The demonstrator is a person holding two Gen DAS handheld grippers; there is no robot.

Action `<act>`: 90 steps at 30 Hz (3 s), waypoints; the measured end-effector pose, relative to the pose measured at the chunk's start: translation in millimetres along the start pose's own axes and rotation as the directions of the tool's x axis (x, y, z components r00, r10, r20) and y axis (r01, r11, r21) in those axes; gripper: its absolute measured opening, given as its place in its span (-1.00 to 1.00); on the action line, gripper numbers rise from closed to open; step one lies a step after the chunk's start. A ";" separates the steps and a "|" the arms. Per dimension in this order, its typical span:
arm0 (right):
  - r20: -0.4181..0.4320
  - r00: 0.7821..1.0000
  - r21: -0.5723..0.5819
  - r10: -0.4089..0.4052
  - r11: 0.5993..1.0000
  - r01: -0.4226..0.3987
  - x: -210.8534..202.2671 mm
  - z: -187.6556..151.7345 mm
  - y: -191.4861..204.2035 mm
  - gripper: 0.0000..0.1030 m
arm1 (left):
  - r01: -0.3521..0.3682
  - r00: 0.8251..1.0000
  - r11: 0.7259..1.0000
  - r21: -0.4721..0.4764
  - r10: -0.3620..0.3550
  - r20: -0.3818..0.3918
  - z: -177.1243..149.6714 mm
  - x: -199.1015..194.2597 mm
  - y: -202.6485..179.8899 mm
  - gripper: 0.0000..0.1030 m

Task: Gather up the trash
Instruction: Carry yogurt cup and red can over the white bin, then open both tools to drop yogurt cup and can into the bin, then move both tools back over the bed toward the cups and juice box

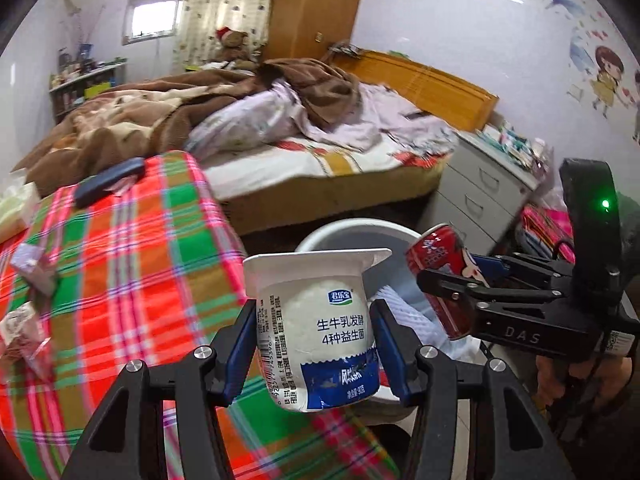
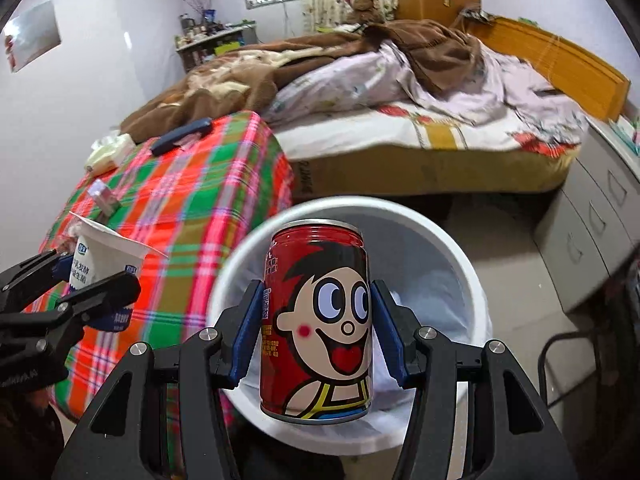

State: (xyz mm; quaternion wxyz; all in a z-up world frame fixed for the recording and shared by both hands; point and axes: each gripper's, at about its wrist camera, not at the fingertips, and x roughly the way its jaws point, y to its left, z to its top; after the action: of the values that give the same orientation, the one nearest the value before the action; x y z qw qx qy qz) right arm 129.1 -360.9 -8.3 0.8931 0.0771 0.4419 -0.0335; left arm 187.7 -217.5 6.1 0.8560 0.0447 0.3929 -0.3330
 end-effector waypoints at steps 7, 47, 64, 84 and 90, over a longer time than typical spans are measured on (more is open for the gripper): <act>-0.043 0.999 0.025 -0.026 0.999 0.027 10.5 -8.0 -23.9 0.06 | 0.042 0.996 0.999 0.029 -0.039 -0.074 -4.8 40.0 -25.4 0.08; 0.033 0.999 0.041 0.021 0.999 -0.023 -4.7 -7.6 -5.4 0.16 | -0.038 0.999 0.999 -0.002 0.038 0.005 -13.4 2.8 -3.2 0.26; 0.091 0.989 -0.034 0.113 0.993 -0.111 -13.9 0.6 58.3 0.16 | -0.147 0.984 0.987 -0.068 0.152 0.089 -32.2 -62.8 57.7 0.26; 0.052 0.963 -0.163 0.264 0.954 -0.253 13.2 17.2 154.5 0.16 | -0.340 0.920 0.894 -0.293 0.381 0.094 -68.8 -133.4 204.5 0.26; 0.023 0.957 -0.191 0.291 0.940 -0.281 22.9 20.5 182.0 0.16 | -0.381 0.900 0.854 -0.356 0.430 0.069 -82.7 -147.7 245.9 0.26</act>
State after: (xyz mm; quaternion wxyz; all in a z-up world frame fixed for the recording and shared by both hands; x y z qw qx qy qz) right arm 182.4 -184.7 5.4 0.9028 0.0559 0.4043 0.1359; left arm 213.9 79.8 7.4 0.9282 -0.0434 0.3616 -0.0757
